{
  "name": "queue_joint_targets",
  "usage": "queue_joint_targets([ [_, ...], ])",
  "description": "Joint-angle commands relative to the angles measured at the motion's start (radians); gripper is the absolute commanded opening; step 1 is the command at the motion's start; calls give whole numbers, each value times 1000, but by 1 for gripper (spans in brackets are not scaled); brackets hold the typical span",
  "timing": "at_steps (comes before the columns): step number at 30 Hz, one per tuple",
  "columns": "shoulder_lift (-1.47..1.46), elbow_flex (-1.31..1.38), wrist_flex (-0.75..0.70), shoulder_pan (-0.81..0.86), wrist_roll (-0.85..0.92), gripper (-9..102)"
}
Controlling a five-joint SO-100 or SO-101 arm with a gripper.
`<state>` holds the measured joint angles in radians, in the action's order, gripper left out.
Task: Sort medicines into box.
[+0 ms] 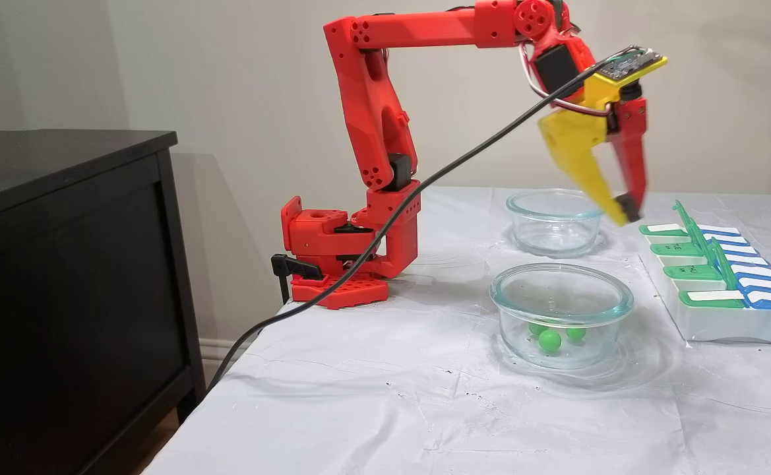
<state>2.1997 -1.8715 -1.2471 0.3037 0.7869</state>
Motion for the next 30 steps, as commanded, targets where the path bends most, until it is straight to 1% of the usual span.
queue_joint_targets([
  [1,-6,52,-77,66,81,0],
  [3,25,-11,-31,103,147,0],
  [5,34,-32,-17,143,227,1],
  [8,-25,-14,-101,198,380,9],
  [9,-66,9,-143,215,407,10],
  [12,-183,72,-236,230,430,16],
  [14,-225,95,-250,225,437,18],
  [19,-224,91,-209,207,442,18],
  [24,-229,67,-176,198,446,22],
  [30,-187,41,-100,172,457,23],
])
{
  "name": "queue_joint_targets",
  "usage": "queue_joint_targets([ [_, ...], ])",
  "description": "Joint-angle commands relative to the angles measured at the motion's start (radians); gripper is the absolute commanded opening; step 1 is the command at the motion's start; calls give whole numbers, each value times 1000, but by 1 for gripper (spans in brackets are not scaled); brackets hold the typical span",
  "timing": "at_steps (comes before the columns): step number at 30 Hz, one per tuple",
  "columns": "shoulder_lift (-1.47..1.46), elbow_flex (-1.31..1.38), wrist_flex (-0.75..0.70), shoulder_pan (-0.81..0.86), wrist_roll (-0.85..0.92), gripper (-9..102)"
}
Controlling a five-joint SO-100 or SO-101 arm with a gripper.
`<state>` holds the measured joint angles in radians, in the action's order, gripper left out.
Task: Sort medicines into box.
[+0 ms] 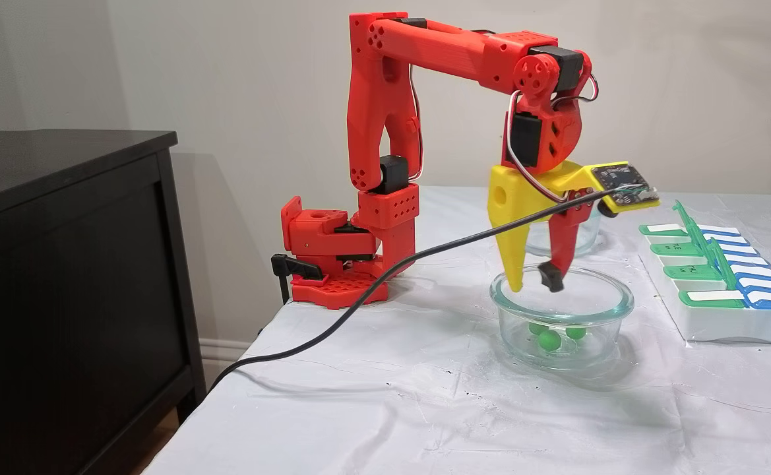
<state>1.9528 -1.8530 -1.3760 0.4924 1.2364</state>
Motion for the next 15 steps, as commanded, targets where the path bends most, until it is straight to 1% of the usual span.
queue_joint_targets([
  [1,66,25,34,-20,9,23],
  [11,18,-3,48,-31,52,24],
  [15,-2,-14,58,-29,48,26],
])
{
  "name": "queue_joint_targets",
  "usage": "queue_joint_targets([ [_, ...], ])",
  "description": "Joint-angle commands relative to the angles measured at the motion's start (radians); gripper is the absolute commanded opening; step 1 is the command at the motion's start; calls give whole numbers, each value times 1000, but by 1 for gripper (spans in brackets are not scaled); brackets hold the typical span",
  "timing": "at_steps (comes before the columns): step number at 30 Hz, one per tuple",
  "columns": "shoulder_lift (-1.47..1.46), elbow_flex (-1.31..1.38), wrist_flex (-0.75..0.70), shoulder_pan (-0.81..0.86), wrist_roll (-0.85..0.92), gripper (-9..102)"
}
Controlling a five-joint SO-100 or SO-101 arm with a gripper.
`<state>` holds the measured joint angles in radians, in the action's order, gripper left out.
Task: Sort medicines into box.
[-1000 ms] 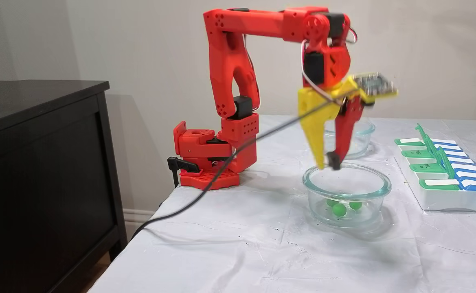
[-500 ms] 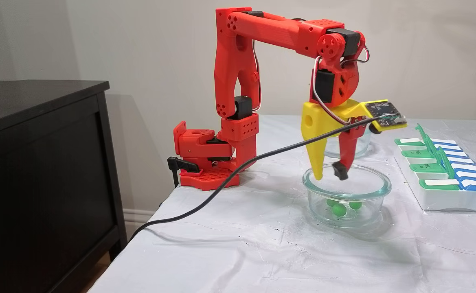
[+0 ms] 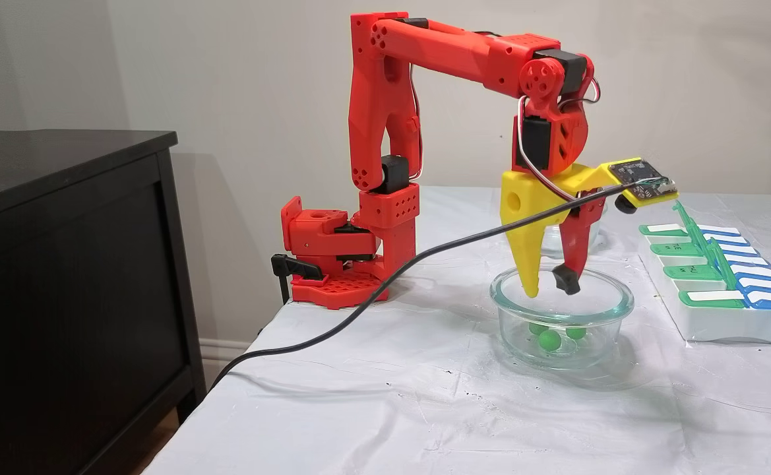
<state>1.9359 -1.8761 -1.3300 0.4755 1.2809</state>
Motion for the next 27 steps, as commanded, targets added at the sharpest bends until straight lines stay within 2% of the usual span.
queue_joint_targets([
  [1,15,3,12,-12,9,26],
  [27,-66,3,61,44,186,28],
])
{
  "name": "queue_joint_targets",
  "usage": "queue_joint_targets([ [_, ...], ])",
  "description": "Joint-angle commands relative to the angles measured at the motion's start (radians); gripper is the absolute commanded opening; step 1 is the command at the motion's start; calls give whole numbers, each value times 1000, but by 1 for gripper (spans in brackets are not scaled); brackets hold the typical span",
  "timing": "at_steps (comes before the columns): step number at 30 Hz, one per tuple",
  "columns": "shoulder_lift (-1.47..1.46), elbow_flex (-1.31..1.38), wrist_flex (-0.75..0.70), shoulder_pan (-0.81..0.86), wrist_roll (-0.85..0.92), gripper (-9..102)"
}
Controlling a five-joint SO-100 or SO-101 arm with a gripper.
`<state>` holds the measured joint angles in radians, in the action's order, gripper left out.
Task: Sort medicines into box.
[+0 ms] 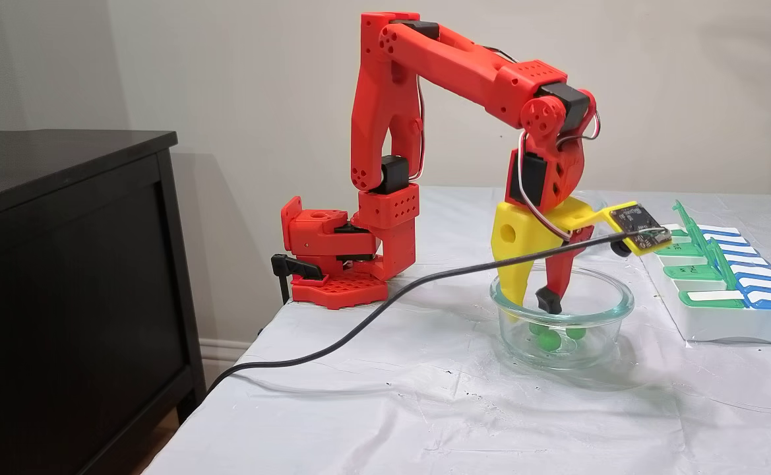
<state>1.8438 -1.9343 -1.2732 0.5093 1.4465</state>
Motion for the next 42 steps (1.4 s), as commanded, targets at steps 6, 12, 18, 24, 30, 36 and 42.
queue_joint_targets([
  [6,38,44,35,25,66,28],
  [12,26,52,48,28,84,27],
  [18,-14,66,17,14,84,26],
  [24,-46,86,34,-8,63,25],
  [30,-58,97,35,-9,61,23],
  [36,-40,78,57,-5,64,23],
  [42,-32,72,66,0,69,23],
])
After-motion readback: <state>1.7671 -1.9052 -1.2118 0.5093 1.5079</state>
